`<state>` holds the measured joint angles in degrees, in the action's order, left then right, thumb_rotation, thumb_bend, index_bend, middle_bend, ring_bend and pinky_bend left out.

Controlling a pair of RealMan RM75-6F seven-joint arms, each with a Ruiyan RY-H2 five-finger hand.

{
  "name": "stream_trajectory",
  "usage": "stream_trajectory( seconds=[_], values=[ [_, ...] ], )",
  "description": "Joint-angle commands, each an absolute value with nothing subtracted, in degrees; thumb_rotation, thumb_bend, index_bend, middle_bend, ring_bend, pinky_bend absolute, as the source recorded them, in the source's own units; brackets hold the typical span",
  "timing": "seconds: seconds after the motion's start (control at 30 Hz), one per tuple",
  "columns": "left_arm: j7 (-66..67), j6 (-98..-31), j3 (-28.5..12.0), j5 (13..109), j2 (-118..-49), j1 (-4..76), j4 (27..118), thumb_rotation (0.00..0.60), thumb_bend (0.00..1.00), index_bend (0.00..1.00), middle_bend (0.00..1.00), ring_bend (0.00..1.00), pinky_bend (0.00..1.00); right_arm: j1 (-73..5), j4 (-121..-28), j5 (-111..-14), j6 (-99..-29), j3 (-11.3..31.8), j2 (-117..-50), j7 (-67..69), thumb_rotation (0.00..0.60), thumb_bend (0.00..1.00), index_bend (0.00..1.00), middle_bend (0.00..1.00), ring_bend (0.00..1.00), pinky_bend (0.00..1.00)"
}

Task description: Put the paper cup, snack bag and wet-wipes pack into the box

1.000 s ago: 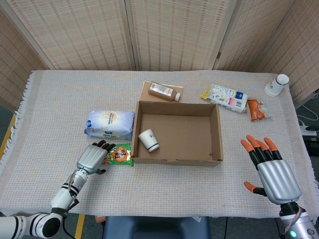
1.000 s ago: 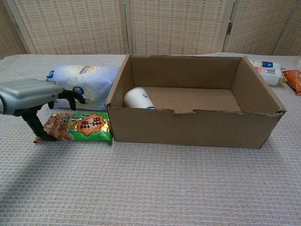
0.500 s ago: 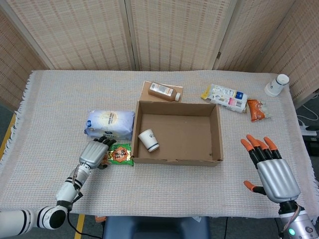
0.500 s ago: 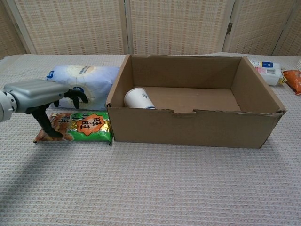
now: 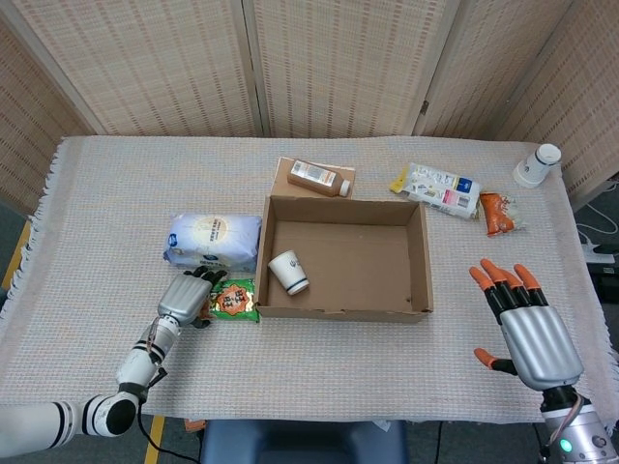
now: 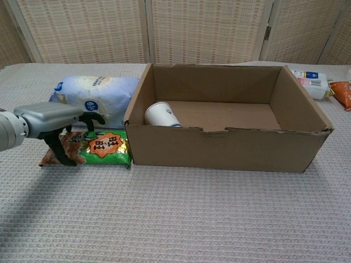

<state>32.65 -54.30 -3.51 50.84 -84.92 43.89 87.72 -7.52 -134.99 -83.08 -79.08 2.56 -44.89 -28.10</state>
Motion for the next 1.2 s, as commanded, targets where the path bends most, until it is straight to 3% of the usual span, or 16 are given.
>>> stream_trajectory(
  seconds=[0.03,0.23,0.4,0.6,0.7,0.97,1.2],
  values=[
    [32.66,-53.78,-3.46,50.20,-85.82,44.05,86.71,0.600,0.17,0.21,0.27,0.18,0.37,-7.64,-134.99,-82.84,-78.96,2.57,-44.85,-28.09,0.600,0.08,0.07,0.00,0.00,0.00],
    [34.01,-53.07,-3.02,48.58,-87.46,44.51,84.94,0.600,0.22,0.30,0.38,0.28,0.45,-7.79,-134.99,-82.41,-79.09,2.68,-44.85,-28.14,0.600,0.08,0.07,0.00,0.00,0.00],
    [34.12,-55.11,-3.27,48.88,-88.21,43.95,84.44,0.600,0.32,0.52,0.63,0.58,0.76,-8.05,-134.99,-81.97,-78.82,2.63,-45.02,-28.47,0.600,0.08,0.07,0.00,0.00,0.00],
    [32.72,-57.15,-3.33,51.91,-87.06,42.90,84.84,0.600,0.44,0.73,0.86,0.77,0.92,-8.11,-134.99,-81.81,-78.93,2.57,-45.16,-28.67,0.600,0.08,0.07,0.00,0.00,0.00],
    [32.94,-58.34,-3.41,53.21,-85.78,42.55,86.05,0.600,0.46,0.78,0.91,0.82,0.95,-8.11,-134.99,-81.87,-78.97,2.48,-45.19,-28.74,0.600,0.08,0.07,0.00,0.00,0.00],
    [35.42,-61.91,-4.44,54.62,-78.68,41.89,94.56,0.600,0.48,0.80,0.94,0.84,0.97,-8.21,-134.99,-81.79,-78.96,2.38,-45.20,-28.72,0.600,0.08,0.07,0.00,0.00,0.00],
    [39.38,-66.55,-8.12,56.00,-69.11,42.61,105.00,0.600,0.48,0.80,0.94,0.84,0.97,-7.94,-134.99,-82.71,-79.17,1.99,-45.04,-28.38,0.600,0.08,0.07,0.00,0.00,0.00]
  ],
)
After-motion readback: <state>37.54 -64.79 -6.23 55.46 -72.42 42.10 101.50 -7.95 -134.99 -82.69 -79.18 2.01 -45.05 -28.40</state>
